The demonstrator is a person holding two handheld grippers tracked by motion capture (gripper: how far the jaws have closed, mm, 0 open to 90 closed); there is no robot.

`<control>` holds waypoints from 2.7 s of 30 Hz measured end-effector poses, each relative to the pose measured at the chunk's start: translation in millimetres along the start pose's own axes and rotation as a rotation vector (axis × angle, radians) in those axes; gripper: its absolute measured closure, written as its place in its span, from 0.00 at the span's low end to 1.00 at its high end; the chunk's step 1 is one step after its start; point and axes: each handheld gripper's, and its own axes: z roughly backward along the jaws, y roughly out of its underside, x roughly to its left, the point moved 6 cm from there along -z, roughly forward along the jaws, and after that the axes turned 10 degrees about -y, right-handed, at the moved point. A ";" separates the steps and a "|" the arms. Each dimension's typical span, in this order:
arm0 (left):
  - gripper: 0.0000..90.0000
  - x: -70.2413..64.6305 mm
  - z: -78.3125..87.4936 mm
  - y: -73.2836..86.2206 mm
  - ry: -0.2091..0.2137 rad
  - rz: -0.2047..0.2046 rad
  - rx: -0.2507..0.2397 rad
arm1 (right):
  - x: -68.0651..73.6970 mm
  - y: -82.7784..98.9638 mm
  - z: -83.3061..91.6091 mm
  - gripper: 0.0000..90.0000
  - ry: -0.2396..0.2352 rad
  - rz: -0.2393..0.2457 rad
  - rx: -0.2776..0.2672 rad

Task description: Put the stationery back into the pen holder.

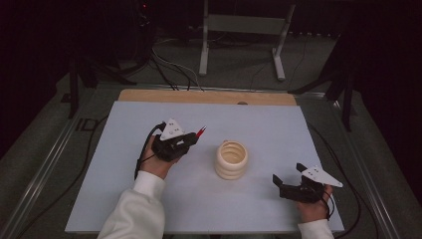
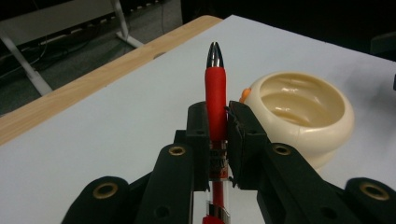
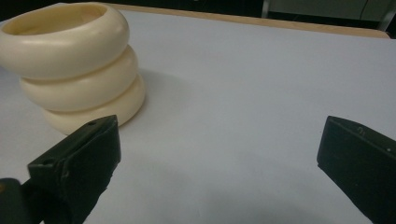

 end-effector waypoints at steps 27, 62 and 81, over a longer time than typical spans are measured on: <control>0.89 -11.1 -22.0 -33.9 0.015 0.039 -0.095 | -1.8 1.0 -1.4 0.00 0.001 -0.004 0.004; 0.89 -60.6 -58.4 -62.1 0.097 0.036 -0.128 | -3.6 2.2 -1.3 0.00 0.002 -0.009 0.010; 0.89 -84.7 -83.7 -64.9 0.131 0.038 -0.119 | -3.4 2.5 -1.4 0.00 -0.001 -0.008 0.012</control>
